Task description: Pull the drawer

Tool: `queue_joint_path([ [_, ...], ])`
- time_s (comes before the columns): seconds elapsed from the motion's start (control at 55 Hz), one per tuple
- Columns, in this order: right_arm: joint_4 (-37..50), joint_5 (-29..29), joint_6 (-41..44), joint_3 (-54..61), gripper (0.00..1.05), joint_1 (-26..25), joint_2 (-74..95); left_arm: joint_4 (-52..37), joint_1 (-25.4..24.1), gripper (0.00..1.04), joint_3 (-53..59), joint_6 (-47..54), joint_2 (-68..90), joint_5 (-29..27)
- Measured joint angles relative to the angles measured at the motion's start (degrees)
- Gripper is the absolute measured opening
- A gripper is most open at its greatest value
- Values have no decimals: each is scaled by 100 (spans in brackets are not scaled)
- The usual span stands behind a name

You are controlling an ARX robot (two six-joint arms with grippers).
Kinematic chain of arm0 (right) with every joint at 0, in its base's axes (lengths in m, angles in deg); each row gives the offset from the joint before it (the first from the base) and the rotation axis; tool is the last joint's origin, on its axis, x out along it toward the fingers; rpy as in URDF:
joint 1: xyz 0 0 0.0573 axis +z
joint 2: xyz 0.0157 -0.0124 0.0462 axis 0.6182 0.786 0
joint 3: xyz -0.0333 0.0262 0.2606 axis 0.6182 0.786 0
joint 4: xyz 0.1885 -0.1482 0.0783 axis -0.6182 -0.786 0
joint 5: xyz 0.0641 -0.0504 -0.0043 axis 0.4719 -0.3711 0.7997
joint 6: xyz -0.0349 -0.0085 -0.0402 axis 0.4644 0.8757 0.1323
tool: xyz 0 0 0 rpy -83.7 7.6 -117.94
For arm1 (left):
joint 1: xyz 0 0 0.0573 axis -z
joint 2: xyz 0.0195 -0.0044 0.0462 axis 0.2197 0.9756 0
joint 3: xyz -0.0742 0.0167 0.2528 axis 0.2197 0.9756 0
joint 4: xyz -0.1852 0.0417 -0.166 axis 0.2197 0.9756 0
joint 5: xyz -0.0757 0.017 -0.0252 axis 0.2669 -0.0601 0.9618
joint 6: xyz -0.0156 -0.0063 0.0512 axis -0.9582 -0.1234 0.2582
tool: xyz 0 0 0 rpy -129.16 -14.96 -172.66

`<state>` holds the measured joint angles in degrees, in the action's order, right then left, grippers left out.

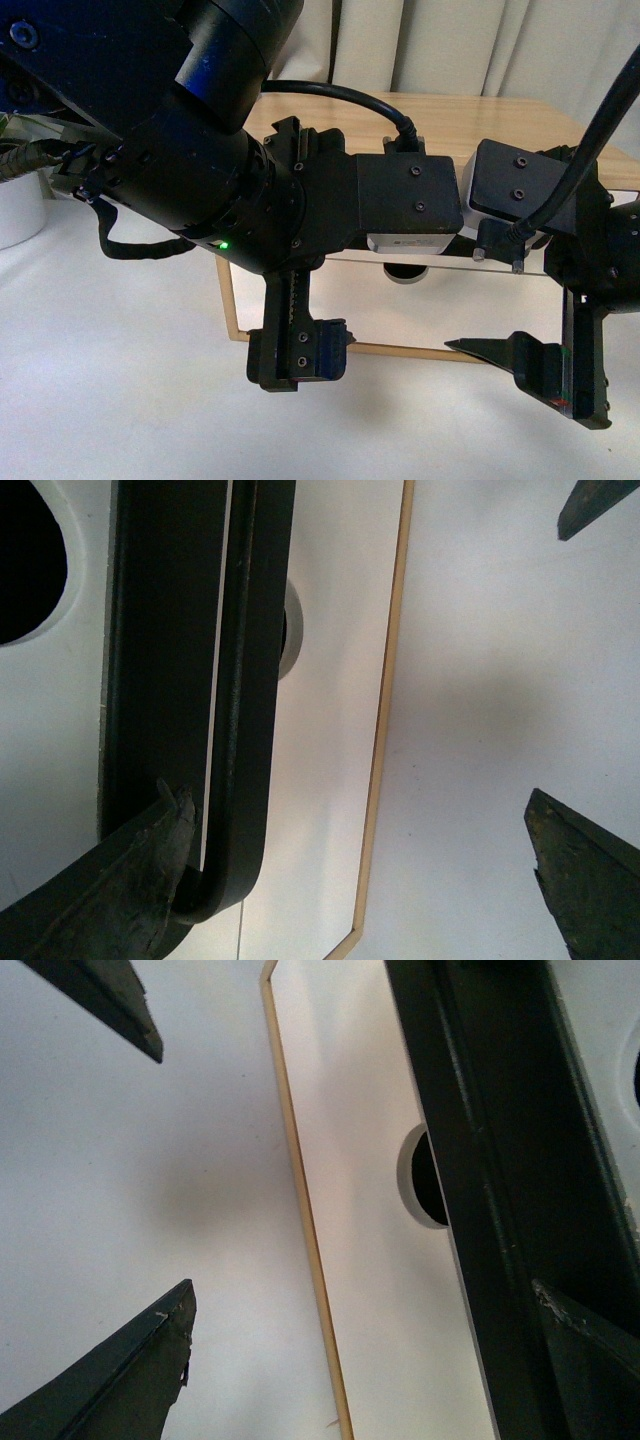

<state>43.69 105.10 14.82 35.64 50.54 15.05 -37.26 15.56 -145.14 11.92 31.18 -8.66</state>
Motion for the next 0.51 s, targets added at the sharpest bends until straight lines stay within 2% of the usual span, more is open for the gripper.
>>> queue_joint_path([
  [0.509,-680,-81,549,-31,96,52,-214,673,133,98,52,476,-227,-131],
])
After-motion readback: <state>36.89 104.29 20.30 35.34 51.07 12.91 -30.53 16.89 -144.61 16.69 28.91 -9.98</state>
